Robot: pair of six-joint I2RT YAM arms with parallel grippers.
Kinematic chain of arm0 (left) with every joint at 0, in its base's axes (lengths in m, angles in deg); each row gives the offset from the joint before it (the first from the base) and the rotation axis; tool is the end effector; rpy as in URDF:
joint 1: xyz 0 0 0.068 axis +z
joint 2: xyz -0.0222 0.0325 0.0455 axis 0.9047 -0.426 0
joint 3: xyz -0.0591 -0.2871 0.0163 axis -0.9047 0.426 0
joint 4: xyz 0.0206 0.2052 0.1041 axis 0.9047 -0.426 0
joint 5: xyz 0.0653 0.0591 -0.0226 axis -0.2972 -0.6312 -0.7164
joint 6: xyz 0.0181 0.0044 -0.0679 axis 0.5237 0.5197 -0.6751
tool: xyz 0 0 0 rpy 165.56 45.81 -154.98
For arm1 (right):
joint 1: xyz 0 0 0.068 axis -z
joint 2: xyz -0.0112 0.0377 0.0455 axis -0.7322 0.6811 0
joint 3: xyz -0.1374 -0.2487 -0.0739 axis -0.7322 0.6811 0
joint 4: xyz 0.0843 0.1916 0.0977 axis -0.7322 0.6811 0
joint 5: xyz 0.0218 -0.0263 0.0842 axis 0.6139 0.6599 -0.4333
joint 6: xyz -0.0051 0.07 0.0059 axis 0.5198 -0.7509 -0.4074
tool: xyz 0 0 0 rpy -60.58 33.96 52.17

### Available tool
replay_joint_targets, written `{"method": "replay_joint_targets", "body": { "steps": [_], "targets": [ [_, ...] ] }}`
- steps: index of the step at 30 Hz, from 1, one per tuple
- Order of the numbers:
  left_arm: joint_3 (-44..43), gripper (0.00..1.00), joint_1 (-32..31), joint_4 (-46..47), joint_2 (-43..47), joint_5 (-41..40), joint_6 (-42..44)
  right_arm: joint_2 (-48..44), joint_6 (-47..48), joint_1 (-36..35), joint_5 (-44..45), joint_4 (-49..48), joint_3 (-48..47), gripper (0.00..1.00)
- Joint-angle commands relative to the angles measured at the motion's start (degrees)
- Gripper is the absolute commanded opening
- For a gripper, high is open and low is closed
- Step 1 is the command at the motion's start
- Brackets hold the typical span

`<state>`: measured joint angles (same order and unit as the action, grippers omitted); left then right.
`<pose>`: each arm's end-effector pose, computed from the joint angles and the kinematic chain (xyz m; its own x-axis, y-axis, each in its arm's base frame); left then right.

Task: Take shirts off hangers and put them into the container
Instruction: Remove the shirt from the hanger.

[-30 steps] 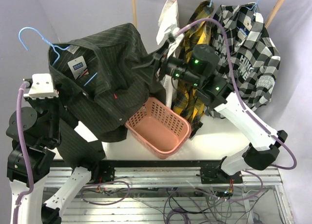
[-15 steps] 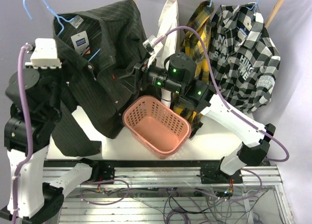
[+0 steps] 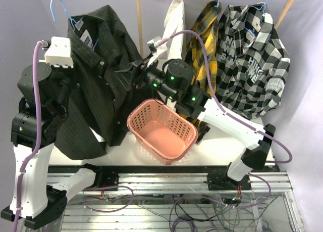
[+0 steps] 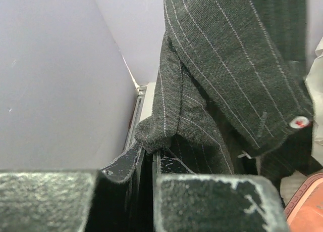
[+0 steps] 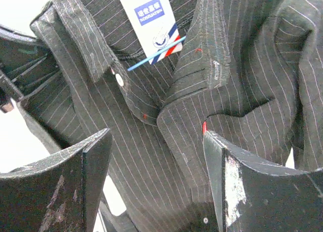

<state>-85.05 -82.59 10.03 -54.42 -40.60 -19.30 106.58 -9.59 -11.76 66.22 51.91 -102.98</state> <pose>0.1098 -0.0087 0.5355 -0.0788 0.1590 -0.9841 -0.1315 0.9769 0.1684 0.1896 0.3075 0.5040 -0.1939 0.3069 -0.9318 -0.8076 0.4893 0.3292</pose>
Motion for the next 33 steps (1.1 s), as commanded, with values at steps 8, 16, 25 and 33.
{"method": "replay_joint_targets", "body": {
  "steps": [8,16,25,33],
  "targets": [
    [-1.45,0.07,-0.17,3.44,3.67,8.91,-1.30,9.98,-1.86,0.12,0.17,-2.94,-8.44,0.73],
    [-2.32,0.07,-0.13,2.57,5.39,12.27,0.26,9.09,-3.49,0.55,-0.63,-8.05,-4.50,0.73],
    [-2.34,0.07,-0.11,2.77,7.23,17.71,-2.92,12.25,-2.43,0.64,0.53,-6.66,-7.42,0.68],
    [5.08,0.07,-0.13,4.32,11.46,20.98,-5.92,10.84,-3.23,2.06,2.10,-9.32,-2.76,0.38]
  ]
}}
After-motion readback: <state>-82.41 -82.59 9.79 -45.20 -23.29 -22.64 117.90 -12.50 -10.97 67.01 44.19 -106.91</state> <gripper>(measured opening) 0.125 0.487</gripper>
